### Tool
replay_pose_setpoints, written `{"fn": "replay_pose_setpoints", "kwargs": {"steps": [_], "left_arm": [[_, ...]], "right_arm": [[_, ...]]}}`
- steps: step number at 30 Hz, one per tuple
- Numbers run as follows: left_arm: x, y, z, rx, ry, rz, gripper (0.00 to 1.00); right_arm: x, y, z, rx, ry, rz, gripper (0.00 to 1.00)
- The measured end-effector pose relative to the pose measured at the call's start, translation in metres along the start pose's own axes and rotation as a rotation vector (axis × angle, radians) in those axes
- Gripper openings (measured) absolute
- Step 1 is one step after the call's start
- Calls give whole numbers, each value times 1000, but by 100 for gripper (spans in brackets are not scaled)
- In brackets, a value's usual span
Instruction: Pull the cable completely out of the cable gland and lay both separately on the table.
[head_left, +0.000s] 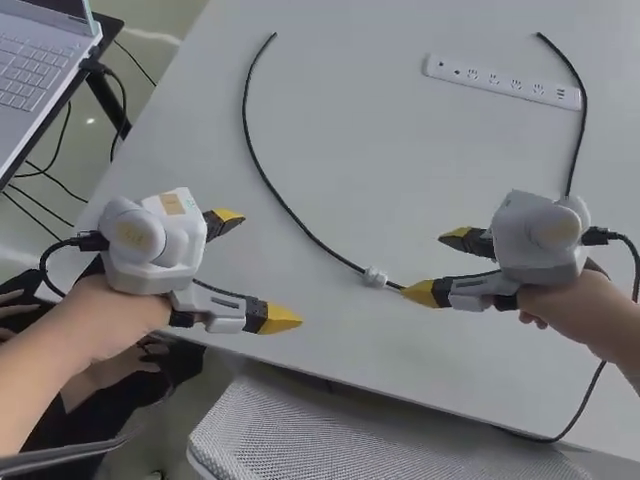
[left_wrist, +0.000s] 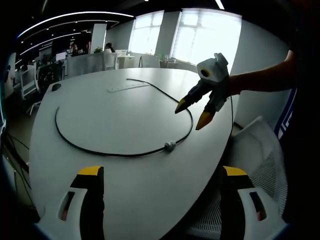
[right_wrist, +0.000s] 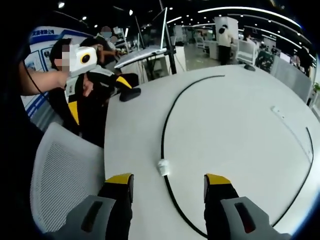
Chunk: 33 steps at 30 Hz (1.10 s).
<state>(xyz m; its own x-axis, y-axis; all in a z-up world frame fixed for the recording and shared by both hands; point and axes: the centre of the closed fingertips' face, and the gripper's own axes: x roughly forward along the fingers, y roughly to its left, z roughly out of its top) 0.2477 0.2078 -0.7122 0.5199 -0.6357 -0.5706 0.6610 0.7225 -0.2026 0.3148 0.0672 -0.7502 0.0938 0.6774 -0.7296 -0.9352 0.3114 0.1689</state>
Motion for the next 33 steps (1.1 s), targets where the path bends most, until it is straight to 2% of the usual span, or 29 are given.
{"fn": "replay_pose_setpoints", "kwargs": {"steps": [7,16,25,30,33], "left_arm": [[4,4,-10,0,22,-7,96],[7,7,-19,13,60,-12,96],[9,9,-23,1,64,-17,96],[10,7,-25,3,70,-26,96],[11,5,-24,-1,59,-43,96]], "right_arm": [[18,0,2,-42,42,32,45],[40,3,-11,-89,127,78,33],[58,3,-19,-92,172,114,28],[62,4,-22,-112,191,122,24],[64,3,-24,-114,196,128,23]]}}
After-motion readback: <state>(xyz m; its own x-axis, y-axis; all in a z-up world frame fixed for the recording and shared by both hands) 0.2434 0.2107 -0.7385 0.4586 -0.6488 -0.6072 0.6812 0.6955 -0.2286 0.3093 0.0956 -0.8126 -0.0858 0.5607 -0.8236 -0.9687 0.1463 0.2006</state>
